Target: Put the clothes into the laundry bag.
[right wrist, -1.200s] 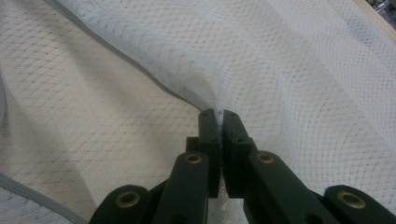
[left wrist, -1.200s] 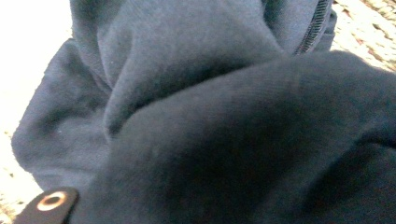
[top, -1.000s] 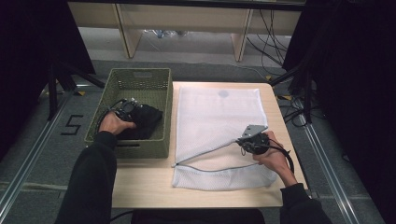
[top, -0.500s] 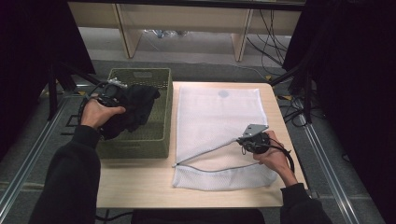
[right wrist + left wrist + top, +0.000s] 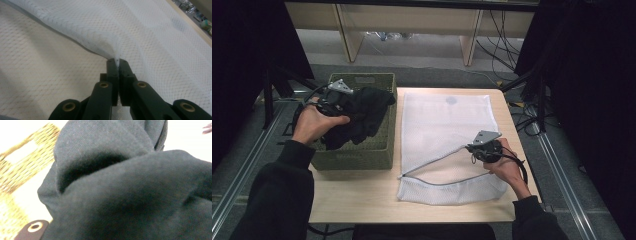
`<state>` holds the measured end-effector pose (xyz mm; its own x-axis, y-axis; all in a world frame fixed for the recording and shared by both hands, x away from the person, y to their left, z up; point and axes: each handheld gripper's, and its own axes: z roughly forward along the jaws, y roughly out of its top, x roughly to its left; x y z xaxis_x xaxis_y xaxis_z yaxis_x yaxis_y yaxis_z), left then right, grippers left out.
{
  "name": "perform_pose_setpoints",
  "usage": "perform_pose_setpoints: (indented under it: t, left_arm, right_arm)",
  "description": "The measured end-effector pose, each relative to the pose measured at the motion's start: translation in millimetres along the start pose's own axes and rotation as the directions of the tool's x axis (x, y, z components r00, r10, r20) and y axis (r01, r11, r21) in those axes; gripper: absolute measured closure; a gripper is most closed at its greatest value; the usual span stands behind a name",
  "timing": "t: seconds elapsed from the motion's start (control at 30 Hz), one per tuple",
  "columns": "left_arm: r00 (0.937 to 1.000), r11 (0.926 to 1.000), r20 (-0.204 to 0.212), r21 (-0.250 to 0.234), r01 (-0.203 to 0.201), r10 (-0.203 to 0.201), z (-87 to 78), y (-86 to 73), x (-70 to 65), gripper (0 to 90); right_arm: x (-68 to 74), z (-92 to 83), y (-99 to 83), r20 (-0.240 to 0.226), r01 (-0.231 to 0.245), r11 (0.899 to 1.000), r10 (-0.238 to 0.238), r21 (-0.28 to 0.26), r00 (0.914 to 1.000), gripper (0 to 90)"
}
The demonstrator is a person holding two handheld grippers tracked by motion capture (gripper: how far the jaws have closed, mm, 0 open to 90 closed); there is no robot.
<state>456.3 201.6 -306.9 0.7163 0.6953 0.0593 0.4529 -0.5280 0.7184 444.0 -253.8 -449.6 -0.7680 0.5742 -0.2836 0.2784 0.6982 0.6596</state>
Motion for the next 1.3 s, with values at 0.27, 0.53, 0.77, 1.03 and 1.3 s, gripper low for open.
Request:
perform_pose_setpoints:
  t: [0.27,0.53,0.77,1.03,1.3]
  left_arm:
    - [0.9896,0.9893,0.123,-0.135,-0.057,0.074,-32.2,16.7,-56.0,62.3]
    - [0.9392,0.9867,0.330,-0.156,-0.043,0.094,-17.0,13.0,-110.2,62.2]
    - [0.8590,0.9964,0.507,-0.075,-0.039,0.072,34.3,0.1,-155.2,62.0]
    - [0.8328,0.9998,0.553,0.004,0.019,-0.018,92.7,-10.5,-176.6,61.7]
    - [0.8355,0.9948,0.541,0.034,0.096,-0.099,130.6,-7.8,-181.4,61.5]
  right_arm:
    - [-2.9,-3.6,5.9,0.007,0.002,1.000,-0.002,-0.025,1.0000,89.8]
    - [-4.3,-6.3,7.9,0.021,-0.009,0.999,0.009,-0.042,0.9997,89.8]
    - [-5.8,-11.1,11.6,0.026,-0.005,0.997,0.007,-0.074,0.9996,89.8]
    - [-10.6,-24.7,24.7,0.015,0.005,0.995,-0.003,-0.104,0.9999,89.9]
    - [-12.9,-33.5,35.5,0.020,-0.001,0.992,0.004,-0.123,0.9998,90.0]
